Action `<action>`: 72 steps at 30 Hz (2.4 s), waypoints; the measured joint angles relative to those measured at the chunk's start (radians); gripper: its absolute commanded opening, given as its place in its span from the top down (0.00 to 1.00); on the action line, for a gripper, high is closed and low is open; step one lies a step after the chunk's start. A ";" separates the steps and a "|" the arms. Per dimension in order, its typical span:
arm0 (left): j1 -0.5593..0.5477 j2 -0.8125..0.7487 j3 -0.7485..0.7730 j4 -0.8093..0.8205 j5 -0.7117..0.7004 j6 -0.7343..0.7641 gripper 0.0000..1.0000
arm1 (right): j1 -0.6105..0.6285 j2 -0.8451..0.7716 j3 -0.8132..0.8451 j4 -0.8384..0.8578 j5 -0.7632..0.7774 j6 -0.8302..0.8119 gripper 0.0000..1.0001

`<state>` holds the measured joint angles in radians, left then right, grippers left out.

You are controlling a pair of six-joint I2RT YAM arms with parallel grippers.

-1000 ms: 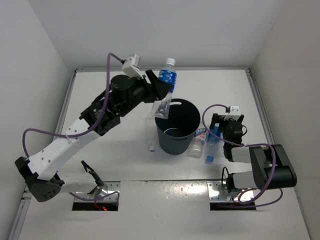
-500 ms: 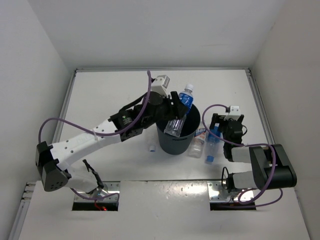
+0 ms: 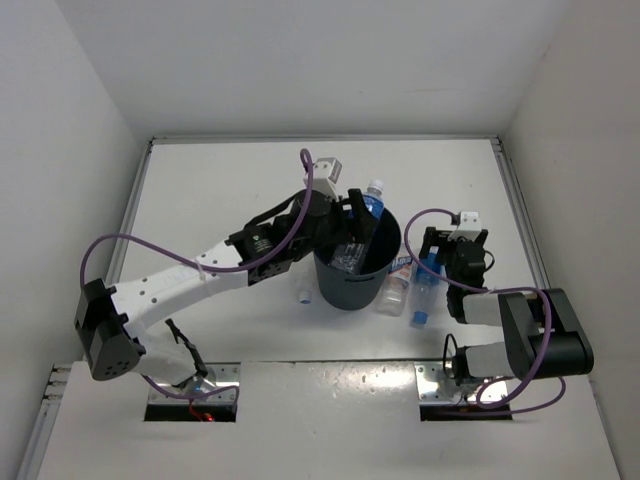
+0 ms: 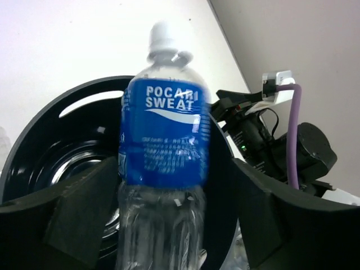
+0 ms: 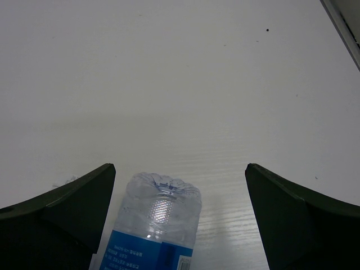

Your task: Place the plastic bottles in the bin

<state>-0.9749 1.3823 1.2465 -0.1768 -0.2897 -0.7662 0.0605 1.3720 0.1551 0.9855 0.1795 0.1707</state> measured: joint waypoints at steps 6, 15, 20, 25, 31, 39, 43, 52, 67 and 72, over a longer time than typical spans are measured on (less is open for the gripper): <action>0.000 0.004 0.000 -0.005 -0.018 0.014 0.01 | 0.000 0.000 0.000 0.000 0.000 0.000 0.00; 0.062 -0.052 0.065 -0.066 -0.092 0.100 0.01 | 0.000 0.000 0.000 0.000 0.000 0.000 0.00; 0.131 -0.204 0.070 -0.058 -0.201 0.151 0.01 | 0.000 0.000 0.000 0.000 0.000 0.000 0.00; 0.308 -0.363 -0.031 -0.051 -0.226 0.163 0.01 | 0.000 0.000 0.000 0.000 0.000 0.000 0.00; 0.520 -0.357 -0.217 -0.072 -0.009 0.159 0.03 | 0.000 0.000 0.000 0.000 0.000 0.000 0.00; 0.585 -0.129 -0.479 -0.030 0.356 0.158 0.00 | 0.000 0.000 0.000 0.000 0.000 0.000 0.00; 0.588 -0.067 -0.484 0.016 0.454 0.167 0.00 | 0.000 0.000 0.000 0.000 0.000 0.000 0.00; 0.576 0.065 -0.472 0.101 0.516 0.186 0.00 | 0.000 0.000 0.000 0.000 0.000 0.000 0.00; 0.536 0.316 -0.299 0.126 0.564 0.207 0.00 | 0.000 0.000 0.000 0.000 0.000 0.000 0.00; 0.536 0.397 -0.256 0.114 0.591 0.214 0.09 | 0.000 0.000 0.000 0.000 0.000 0.000 0.00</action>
<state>-0.4389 1.7794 0.9901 -0.0624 0.3012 -0.5526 0.0605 1.3720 0.1551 0.9855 0.1795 0.1707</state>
